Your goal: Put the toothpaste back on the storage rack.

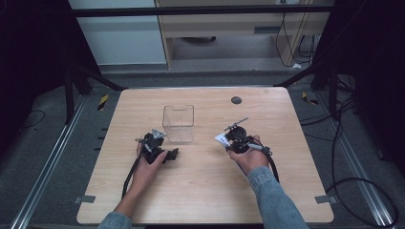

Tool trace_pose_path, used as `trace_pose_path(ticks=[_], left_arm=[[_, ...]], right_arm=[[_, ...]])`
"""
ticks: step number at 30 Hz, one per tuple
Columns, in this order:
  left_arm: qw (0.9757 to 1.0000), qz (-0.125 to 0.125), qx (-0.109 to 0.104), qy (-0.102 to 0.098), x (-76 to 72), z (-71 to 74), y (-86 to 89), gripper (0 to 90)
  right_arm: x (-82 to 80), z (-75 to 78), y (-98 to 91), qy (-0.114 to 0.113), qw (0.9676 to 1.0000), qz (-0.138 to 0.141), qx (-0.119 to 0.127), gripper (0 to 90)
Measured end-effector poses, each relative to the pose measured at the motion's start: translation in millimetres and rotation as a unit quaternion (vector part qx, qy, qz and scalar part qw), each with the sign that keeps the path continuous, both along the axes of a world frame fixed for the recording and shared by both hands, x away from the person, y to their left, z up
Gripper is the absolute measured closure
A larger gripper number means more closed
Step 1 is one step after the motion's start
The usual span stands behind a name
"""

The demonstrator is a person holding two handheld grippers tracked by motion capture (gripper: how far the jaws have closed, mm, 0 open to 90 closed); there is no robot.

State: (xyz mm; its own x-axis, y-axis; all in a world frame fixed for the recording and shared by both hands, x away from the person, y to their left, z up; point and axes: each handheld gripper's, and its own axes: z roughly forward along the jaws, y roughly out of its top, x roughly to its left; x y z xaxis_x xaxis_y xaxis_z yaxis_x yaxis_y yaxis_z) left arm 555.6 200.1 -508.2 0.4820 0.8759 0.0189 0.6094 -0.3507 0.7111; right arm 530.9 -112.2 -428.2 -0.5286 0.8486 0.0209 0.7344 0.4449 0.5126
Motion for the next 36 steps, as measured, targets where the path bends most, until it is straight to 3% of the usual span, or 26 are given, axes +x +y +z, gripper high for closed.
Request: trace_pose_path(ticks=[9, 18, 36], left_arm=[[1.0000, 0.000, 0.000, 0.000, 0.0, 0.0, 0.0, 0.0], [1.0000, 0.001, -0.001, -0.001, -0.1, -0.1, -0.2, 0.0], [1.0000, 0.000, 0.000, -0.001, -0.4, 0.0, 0.0, 0.0]], right_arm=[[3.8, 27.8, -3.2, -0.036, 0.9989, -0.006, 0.030, 79.1], [11.9, 54.2, 6.1, -0.082, 0.9947, -0.002, 0.061, 79.1], [25.0, 79.2, 26.1, -0.136, 0.9844, -0.007, 0.112, 79.2]])
